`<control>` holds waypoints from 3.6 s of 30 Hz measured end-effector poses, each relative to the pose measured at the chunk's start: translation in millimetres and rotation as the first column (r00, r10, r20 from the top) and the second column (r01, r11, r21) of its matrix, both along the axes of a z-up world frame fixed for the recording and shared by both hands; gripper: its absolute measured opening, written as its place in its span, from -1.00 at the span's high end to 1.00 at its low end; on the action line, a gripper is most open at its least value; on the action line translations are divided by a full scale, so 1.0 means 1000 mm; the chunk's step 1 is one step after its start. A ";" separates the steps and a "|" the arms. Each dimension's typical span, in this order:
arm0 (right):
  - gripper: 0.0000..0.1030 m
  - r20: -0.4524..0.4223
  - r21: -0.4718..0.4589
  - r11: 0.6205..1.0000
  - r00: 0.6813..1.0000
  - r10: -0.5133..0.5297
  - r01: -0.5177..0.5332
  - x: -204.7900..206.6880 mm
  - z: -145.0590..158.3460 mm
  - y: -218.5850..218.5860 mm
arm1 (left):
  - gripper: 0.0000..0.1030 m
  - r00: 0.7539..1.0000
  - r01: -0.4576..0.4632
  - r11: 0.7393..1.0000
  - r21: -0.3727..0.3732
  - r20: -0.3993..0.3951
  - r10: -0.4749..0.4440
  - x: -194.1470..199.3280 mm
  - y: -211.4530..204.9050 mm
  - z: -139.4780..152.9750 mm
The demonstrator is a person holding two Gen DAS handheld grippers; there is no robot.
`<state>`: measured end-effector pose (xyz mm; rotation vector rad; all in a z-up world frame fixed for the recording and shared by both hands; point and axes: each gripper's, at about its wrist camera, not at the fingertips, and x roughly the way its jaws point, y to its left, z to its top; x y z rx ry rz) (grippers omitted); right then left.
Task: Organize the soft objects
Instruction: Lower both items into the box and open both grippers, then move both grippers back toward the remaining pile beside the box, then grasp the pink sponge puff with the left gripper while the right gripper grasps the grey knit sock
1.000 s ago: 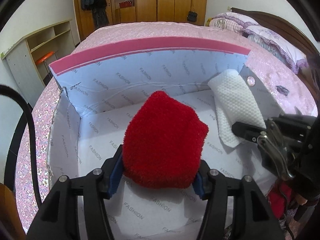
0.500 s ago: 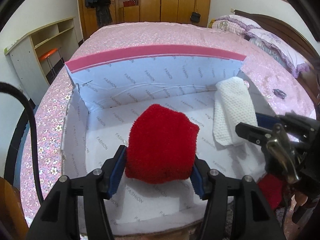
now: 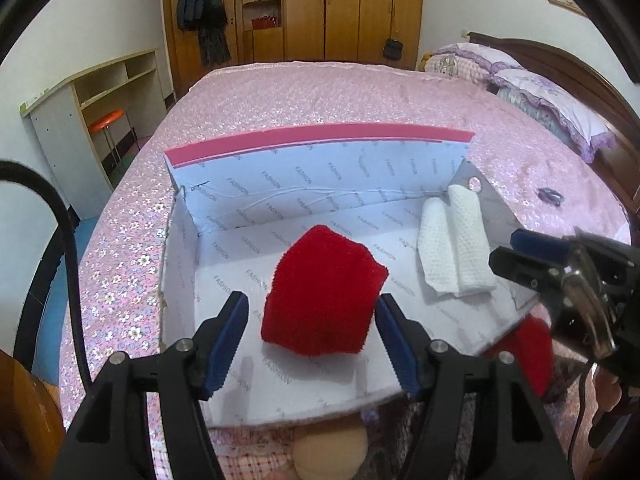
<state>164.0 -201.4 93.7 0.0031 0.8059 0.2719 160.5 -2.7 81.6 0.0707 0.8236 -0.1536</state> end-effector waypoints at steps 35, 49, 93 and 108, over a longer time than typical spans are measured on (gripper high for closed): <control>0.30 0.082 0.056 0.998 0.997 0.010 -0.015 -0.118 0.029 0.006 | -0.34 0.996 0.008 1.000 -0.026 0.091 -0.005 -0.111 0.011 0.041; 0.30 0.054 0.080 0.997 0.998 0.015 -0.019 -0.151 0.014 0.009 | -0.34 0.995 -0.005 1.000 -0.030 0.098 0.008 -0.147 0.019 0.033; 0.66 -0.052 0.032 0.999 0.998 0.020 -0.019 -0.182 -0.058 0.021 | -0.27 0.999 -0.037 0.997 -0.074 -0.033 0.035 -0.133 0.025 -0.051; 0.66 -0.045 0.084 0.995 0.997 0.059 -0.055 -0.196 -0.053 0.015 | 0.15 0.999 0.035 0.996 -0.082 0.023 -0.034 -0.146 0.018 -0.043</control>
